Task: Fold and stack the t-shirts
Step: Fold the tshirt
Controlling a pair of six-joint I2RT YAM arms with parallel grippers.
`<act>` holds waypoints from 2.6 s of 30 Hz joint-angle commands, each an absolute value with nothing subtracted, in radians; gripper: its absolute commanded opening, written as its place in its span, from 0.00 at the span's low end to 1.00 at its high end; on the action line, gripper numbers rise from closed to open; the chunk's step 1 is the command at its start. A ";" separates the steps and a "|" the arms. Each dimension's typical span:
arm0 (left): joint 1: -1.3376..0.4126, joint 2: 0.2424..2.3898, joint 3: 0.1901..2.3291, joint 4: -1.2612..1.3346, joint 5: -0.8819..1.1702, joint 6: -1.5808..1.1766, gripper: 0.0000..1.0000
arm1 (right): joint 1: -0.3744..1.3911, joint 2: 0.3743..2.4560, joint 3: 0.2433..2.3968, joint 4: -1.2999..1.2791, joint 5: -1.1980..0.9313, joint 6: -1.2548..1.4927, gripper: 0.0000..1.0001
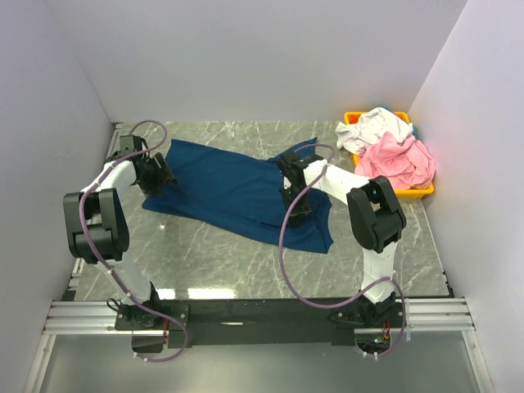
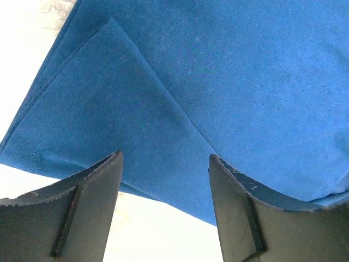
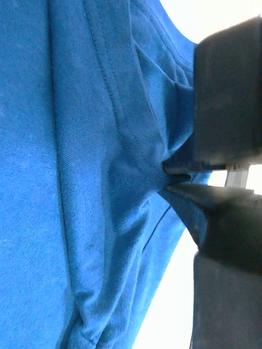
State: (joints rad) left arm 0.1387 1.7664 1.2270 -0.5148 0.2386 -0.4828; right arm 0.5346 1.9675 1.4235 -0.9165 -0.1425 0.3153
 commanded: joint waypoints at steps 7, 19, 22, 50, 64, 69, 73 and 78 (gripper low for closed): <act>0.144 1.735 1.236 -0.520 0.215 -0.449 0.70 | 0.543 1.951 1.580 -0.969 -0.097 0.293 0.00; 0.163 1.735 1.256 -0.541 0.207 -0.433 0.70 | 0.543 2.140 1.888 -1.005 -0.046 0.278 0.00; 0.167 1.738 1.262 -0.546 0.204 -0.430 0.70 | 0.543 2.175 1.928 -1.017 -0.018 0.279 0.00; 0.181 1.881 1.414 -0.529 0.084 -0.371 0.69 | 0.385 2.019 1.827 -0.899 -0.097 0.344 0.72; 0.158 1.936 1.480 -0.545 0.060 -0.361 0.68 | 0.204 1.996 1.606 -0.770 -0.189 0.273 0.55; 0.158 1.939 1.486 -0.555 0.049 -0.353 0.68 | 0.204 2.051 1.632 -0.764 -0.190 0.264 0.54; 0.158 1.939 1.486 -0.561 0.046 -0.350 0.68 | 0.206 2.088 1.658 -0.758 -0.198 0.255 0.52; 0.144 1.947 1.506 -0.583 0.016 -0.336 0.68 | 0.206 2.146 1.703 -0.761 -0.209 0.244 0.50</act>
State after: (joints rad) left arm 0.1589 1.9442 1.4460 -0.5652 0.0502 -0.3634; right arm 0.2031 2.1250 1.6413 -0.7780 -0.1932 0.2657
